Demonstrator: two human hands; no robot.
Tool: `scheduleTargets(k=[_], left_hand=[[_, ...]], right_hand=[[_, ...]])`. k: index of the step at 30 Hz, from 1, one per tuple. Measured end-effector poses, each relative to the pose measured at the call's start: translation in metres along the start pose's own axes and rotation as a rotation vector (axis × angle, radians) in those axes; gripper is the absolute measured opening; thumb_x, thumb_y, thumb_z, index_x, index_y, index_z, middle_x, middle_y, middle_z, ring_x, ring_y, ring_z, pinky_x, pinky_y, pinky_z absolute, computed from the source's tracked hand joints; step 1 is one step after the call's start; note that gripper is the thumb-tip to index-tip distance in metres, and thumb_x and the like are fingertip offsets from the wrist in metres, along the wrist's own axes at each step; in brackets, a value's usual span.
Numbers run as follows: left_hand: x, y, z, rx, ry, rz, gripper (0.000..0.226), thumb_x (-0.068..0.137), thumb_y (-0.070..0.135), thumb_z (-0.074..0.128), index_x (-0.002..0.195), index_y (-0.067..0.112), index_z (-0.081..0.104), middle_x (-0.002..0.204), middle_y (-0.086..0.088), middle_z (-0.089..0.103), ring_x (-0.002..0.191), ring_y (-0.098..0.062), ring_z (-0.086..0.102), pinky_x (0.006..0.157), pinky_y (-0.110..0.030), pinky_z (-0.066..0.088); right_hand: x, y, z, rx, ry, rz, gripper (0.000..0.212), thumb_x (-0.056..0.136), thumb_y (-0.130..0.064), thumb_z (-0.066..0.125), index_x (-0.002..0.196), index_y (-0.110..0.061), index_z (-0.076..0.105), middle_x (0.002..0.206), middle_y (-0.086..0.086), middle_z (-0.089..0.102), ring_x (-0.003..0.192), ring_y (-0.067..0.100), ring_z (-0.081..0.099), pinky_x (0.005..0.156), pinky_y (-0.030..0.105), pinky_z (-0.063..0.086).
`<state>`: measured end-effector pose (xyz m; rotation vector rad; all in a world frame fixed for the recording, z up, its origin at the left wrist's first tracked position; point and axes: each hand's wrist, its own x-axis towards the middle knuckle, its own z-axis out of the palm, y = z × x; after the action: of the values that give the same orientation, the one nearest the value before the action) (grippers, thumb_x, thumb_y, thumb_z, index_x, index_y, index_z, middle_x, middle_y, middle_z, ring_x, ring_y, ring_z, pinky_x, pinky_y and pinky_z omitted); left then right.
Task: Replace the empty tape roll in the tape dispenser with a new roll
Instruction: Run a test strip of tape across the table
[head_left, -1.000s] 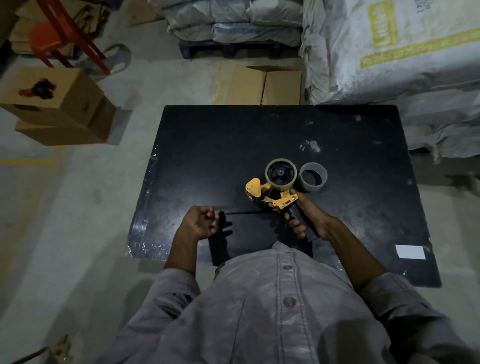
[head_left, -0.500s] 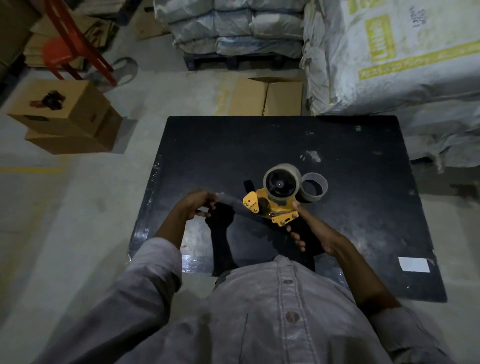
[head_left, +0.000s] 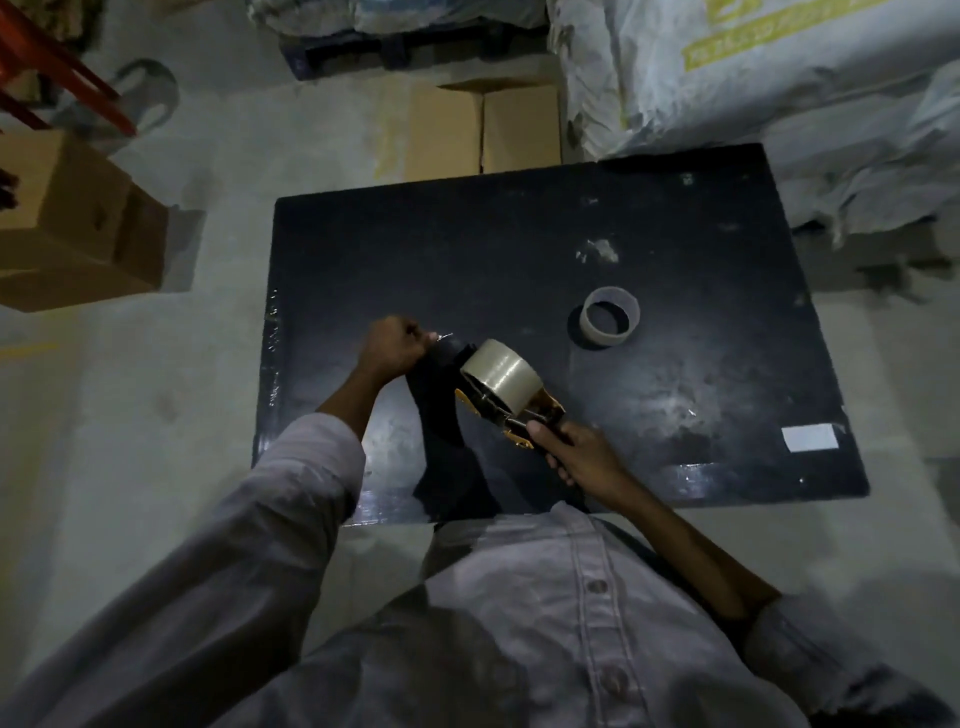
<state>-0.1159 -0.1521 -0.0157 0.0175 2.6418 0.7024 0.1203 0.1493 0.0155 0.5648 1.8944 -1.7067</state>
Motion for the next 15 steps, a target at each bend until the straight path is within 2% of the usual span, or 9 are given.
scheduleTargets(k=[3,5,6,8,12,15], left_hand=[[0.013,-0.002,0.007,0.039,-0.008,0.002,0.034,0.101,0.045,0.078,0.076,0.024,0.07,0.076,-0.002,0.072,0.077,-0.026,0.071,0.068,-0.037,0.056],[0.021,-0.002,0.01,0.053,-0.006,0.02,0.038,0.101,0.044,0.078,0.07,0.026,0.066,0.071,0.004,0.068,0.076,-0.025,0.071,0.066,-0.033,0.048],[0.024,-0.002,0.012,0.061,-0.013,0.02,0.039,0.101,0.041,0.078,0.068,0.027,0.064,0.069,0.007,0.065,0.077,-0.026,0.072,0.067,-0.032,0.046],[0.029,-0.007,0.017,0.09,-0.05,0.015,0.038,0.102,0.039,0.075,0.068,0.03,0.062,0.069,0.008,0.062,0.083,-0.029,0.075,0.069,-0.033,0.047],[0.028,-0.012,0.024,0.152,-0.119,0.037,0.044,0.099,0.057,0.067,0.07,0.026,0.056,0.081,-0.003,0.065,0.091,-0.035,0.075,0.081,-0.041,0.059],[0.027,-0.008,0.016,0.183,-0.089,0.015,0.054,0.098,0.067,0.071,0.071,0.025,0.052,0.084,-0.005,0.065,0.089,-0.032,0.071,0.083,-0.043,0.059]], right_hand=[[-0.004,0.004,0.025,0.055,0.078,0.022,0.041,0.1,-0.061,0.074,0.083,-0.025,0.066,0.071,0.004,0.058,0.057,0.012,0.05,0.053,0.025,0.039],[-0.003,0.005,0.038,0.051,0.14,0.029,0.035,0.104,-0.048,0.074,0.08,-0.025,0.064,0.065,-0.003,0.058,0.053,0.005,0.049,0.052,0.018,0.04],[-0.001,0.005,0.043,0.045,0.155,0.032,0.034,0.104,-0.048,0.074,0.079,-0.027,0.064,0.062,-0.009,0.059,0.053,0.002,0.05,0.053,0.016,0.04],[0.002,0.005,0.052,0.022,0.169,0.052,0.033,0.101,-0.057,0.073,0.081,-0.032,0.066,0.06,-0.016,0.063,0.056,0.0,0.055,0.059,0.018,0.044],[0.009,0.012,0.061,-0.032,0.211,0.1,0.043,0.092,-0.082,0.068,0.08,-0.041,0.072,0.062,-0.017,0.067,0.062,0.005,0.062,0.069,0.03,0.048],[0.006,0.012,0.066,-0.063,0.242,0.084,0.043,0.095,-0.081,0.066,0.066,-0.049,0.07,0.058,-0.013,0.064,0.061,0.006,0.062,0.072,0.033,0.048]])
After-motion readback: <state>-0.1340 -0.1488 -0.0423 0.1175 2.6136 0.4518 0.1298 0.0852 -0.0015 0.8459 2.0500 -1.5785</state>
